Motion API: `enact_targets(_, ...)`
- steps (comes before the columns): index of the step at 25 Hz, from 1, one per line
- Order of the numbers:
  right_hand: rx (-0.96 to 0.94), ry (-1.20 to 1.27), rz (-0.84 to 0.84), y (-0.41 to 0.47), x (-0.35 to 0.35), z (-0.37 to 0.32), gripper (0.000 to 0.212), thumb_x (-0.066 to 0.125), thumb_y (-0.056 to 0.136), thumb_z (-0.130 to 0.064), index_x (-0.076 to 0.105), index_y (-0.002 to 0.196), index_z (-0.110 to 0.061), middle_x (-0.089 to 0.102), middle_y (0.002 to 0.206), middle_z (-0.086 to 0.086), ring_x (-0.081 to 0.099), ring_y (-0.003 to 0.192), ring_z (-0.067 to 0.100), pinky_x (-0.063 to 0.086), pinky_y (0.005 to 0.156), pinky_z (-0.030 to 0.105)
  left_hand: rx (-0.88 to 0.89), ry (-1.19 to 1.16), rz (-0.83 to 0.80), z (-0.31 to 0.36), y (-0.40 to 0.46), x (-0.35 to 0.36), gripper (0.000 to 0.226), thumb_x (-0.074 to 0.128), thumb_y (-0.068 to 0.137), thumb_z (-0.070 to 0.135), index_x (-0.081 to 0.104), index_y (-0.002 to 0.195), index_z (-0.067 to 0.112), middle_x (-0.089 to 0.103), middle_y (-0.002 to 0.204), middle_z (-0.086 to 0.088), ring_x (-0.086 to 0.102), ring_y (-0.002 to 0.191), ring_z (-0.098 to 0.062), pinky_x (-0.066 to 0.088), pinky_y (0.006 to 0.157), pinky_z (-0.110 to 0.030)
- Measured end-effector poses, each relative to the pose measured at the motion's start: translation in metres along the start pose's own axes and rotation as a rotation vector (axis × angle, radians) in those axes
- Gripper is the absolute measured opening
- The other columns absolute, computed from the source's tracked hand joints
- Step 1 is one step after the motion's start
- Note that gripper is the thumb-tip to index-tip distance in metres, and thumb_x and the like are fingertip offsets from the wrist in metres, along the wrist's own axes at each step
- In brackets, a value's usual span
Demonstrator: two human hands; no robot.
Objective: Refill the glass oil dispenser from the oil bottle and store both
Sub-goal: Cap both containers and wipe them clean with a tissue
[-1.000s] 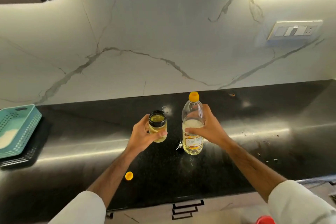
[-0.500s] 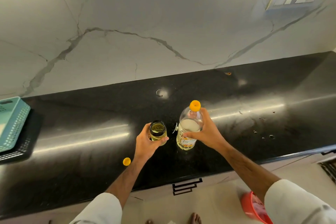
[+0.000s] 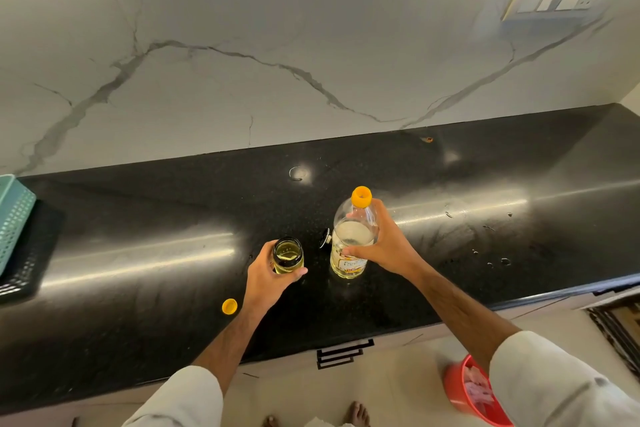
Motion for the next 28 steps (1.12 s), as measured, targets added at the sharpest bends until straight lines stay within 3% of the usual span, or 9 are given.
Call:
enact_targets(8, 0.004, 0.039, -0.008, 0.002, 0.0, 0.003, 0.086, 0.091, 0.073, -0.006, 0.04, 0.134, -0.04, 0.058, 0.133, -0.001, 0.063, 0.121, 0.011, 0.059, 0.087, 0.026, -0.002, -0.002, -0.024, -0.009, 0.004, 0.001, 0.07, 0.095, 0.066, 0.025, 0.055, 0.124, 0.027, 0.068, 0.113, 0.016, 0.061, 0.108, 0.011, 0.047, 0.086, -0.004)
enact_targets(15, 0.025, 0.065, 0.005, -0.002, 0.003, 0.011, 0.095, 0.094, 0.07, -0.009, 0.037, 0.143, -0.03, 0.056, 0.137, -0.005, 0.06, 0.124, 0.01, 0.058, 0.097, 0.033, -0.029, -0.054, -0.055, -0.014, 0.004, 0.005, 0.072, 0.094, 0.066, 0.026, 0.052, 0.124, 0.032, 0.067, 0.116, 0.015, 0.061, 0.109, 0.009, 0.051, 0.096, -0.021)
enact_targets(19, 0.044, 0.052, 0.117, -0.018, -0.002, 0.024, 0.105, 0.097, 0.069, -0.025, 0.03, 0.149, -0.033, 0.04, 0.15, -0.011, 0.046, 0.135, 0.005, 0.045, 0.106, 0.023, -0.043, -0.023, -0.121, -0.023, 0.002, 0.004, 0.104, 0.097, 0.059, 0.037, 0.039, 0.144, 0.033, 0.055, 0.141, 0.012, 0.052, 0.13, -0.002, 0.044, 0.112, -0.034)
enact_targets(21, 0.106, 0.073, 0.249, -0.04, -0.004, 0.036, 0.097, 0.096, 0.071, -0.026, 0.033, 0.145, -0.033, 0.04, 0.145, -0.011, 0.046, 0.128, 0.005, 0.043, 0.101, 0.021, -0.029, 0.044, -0.122, -0.023, -0.006, -0.001, 0.117, 0.096, 0.063, 0.033, 0.025, 0.155, 0.031, 0.036, 0.157, 0.009, 0.035, 0.144, -0.006, 0.031, 0.12, -0.035)
enact_targets(24, 0.205, 0.147, 0.409, -0.081, 0.01, 0.055, 0.062, 0.086, 0.081, -0.008, 0.047, 0.125, -0.029, 0.051, 0.122, -0.001, 0.054, 0.105, 0.013, 0.046, 0.088, 0.028, 0.077, 0.194, -0.061, -0.014, -0.026, -0.023, 0.106, 0.09, 0.074, 0.022, 0.024, 0.156, 0.023, 0.025, 0.16, 0.007, 0.025, 0.144, -0.007, 0.025, 0.118, -0.032)
enact_targets(26, 0.237, 0.131, 0.351, -0.096, 0.039, 0.064, 0.042, 0.076, 0.087, 0.002, 0.054, 0.111, -0.025, 0.057, 0.105, 0.004, 0.057, 0.089, 0.015, 0.048, 0.081, 0.032, 0.115, 0.301, 0.041, -0.017, -0.04, -0.047, 0.089, 0.086, 0.076, 0.019, 0.037, 0.15, 0.024, 0.031, 0.153, 0.007, 0.029, 0.137, -0.009, 0.028, 0.112, -0.035)
enact_targets(28, 0.25, 0.065, 0.187, -0.1, 0.074, 0.067, 0.035, 0.071, 0.09, 0.005, 0.058, 0.104, -0.024, 0.061, 0.094, 0.004, 0.061, 0.082, 0.013, 0.052, 0.078, 0.03, 0.056, 0.398, 0.111, -0.033, -0.05, -0.07, 0.077, 0.085, 0.075, 0.021, 0.046, 0.142, 0.028, 0.036, 0.144, 0.007, 0.036, 0.127, -0.014, 0.033, 0.105, -0.04)
Point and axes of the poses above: each hand's wrist, its own y-axis towards the middle knuckle, its own x-axis out of the palm, z = x × y, the point moved 7 cm from there along y, towards the middle knuckle
